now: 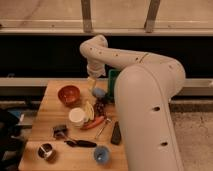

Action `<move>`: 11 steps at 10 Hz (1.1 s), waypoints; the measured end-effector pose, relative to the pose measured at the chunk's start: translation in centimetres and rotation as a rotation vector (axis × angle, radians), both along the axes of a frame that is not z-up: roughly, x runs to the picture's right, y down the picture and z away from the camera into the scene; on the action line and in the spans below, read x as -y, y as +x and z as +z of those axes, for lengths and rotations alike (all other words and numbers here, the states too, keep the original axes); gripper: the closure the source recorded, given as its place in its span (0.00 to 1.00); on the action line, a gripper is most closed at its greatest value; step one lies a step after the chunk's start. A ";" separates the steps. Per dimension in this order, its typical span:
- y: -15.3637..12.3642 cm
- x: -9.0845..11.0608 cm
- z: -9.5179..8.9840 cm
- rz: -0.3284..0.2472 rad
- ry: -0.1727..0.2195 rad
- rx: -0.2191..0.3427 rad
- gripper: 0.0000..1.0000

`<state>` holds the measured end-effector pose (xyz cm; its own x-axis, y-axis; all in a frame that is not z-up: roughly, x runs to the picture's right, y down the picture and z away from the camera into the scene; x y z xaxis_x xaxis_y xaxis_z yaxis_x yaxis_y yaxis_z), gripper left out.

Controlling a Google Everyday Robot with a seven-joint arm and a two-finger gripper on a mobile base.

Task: Place sponge in tray

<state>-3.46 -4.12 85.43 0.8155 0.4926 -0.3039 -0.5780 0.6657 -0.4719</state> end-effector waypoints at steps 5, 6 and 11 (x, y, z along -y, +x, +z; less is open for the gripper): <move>0.7 -0.5 4.7 0.003 -0.027 0.032 0.20; 0.7 -0.5 4.6 0.003 -0.027 0.031 0.20; 0.4 -0.9 5.1 0.019 -0.053 0.049 0.20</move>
